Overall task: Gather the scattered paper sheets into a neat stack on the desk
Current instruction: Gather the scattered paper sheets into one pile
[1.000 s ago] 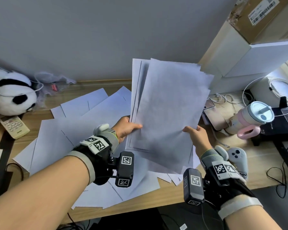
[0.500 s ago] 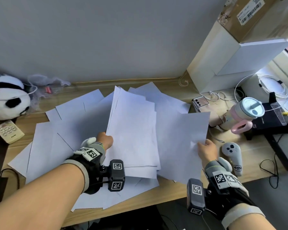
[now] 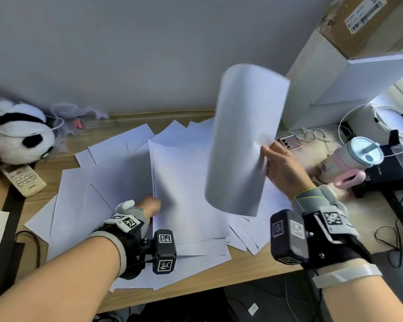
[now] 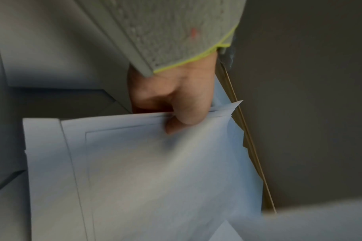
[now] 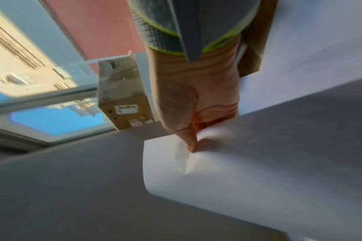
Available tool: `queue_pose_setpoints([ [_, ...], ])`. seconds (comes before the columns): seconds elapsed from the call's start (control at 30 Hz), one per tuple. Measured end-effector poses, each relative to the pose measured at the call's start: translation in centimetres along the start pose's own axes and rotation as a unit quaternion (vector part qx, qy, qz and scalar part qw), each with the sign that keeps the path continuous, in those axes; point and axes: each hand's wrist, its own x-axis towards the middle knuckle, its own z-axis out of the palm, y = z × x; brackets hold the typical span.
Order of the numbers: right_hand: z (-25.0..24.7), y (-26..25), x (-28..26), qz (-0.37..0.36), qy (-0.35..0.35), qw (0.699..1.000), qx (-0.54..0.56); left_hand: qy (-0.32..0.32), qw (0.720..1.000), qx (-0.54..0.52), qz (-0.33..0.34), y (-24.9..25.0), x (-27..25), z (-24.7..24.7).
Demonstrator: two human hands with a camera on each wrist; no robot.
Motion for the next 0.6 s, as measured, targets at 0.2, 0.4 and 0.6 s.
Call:
queue_pose_setpoints([
  [0.2,-0.8,10.2,2.5,0.154,0.108,0.952,-0.242,-0.059,0.992,-0.114,-0.011,-0.8,0.1,-0.9],
  [0.4,-2.1,15.7,4.4,0.171,0.187,0.921,-0.295,-0.068,0.986,-0.148,-0.034,-0.1,-0.5,-1.8],
  [0.6,-0.3,16.7,5.1,0.157,0.155,0.900,-0.377,-0.096,0.979,-0.175,-0.033,-0.7,1.2,-1.3],
])
